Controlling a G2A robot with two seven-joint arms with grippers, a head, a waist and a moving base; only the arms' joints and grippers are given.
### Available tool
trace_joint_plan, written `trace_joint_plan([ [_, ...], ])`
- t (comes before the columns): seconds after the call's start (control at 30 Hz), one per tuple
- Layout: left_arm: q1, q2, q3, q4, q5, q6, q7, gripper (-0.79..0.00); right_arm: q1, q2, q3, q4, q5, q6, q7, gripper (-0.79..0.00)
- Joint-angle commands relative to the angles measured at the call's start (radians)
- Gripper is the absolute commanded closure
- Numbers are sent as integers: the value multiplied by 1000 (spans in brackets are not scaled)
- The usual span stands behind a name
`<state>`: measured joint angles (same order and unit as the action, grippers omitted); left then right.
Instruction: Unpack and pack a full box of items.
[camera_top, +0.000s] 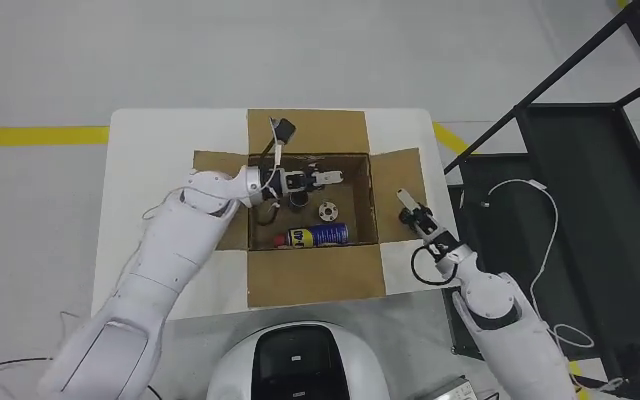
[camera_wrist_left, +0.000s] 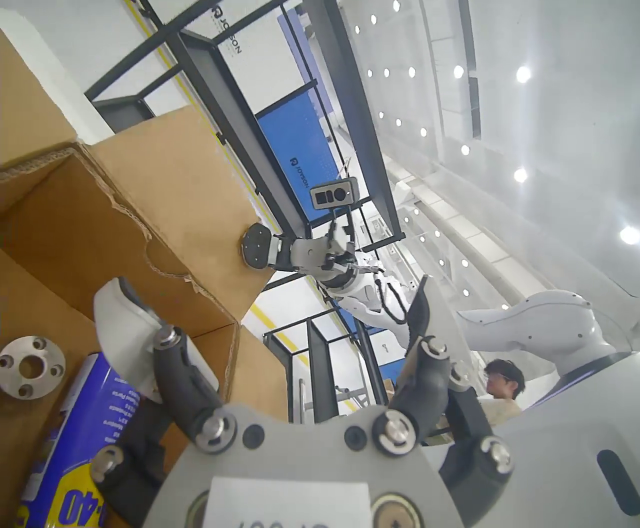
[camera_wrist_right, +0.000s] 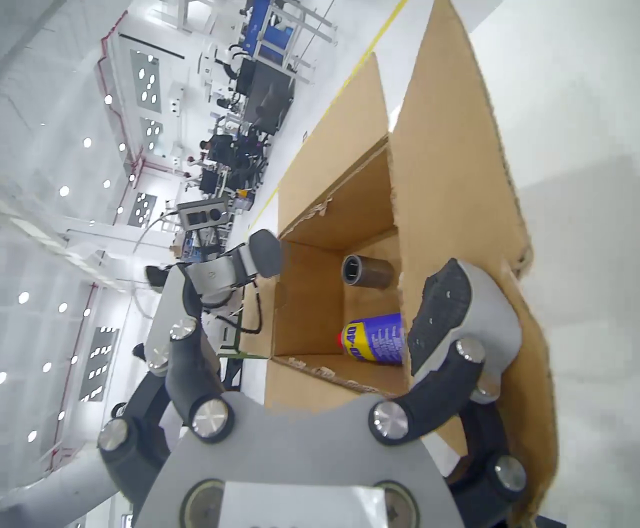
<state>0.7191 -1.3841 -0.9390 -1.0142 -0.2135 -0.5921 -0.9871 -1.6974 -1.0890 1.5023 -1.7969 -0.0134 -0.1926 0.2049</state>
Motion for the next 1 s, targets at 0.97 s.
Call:
trace_joint_plan([
  [0.97,420,185,-665,-410,-65,219,10,-785,250,-47,-228,193,-99,32,71,-785],
])
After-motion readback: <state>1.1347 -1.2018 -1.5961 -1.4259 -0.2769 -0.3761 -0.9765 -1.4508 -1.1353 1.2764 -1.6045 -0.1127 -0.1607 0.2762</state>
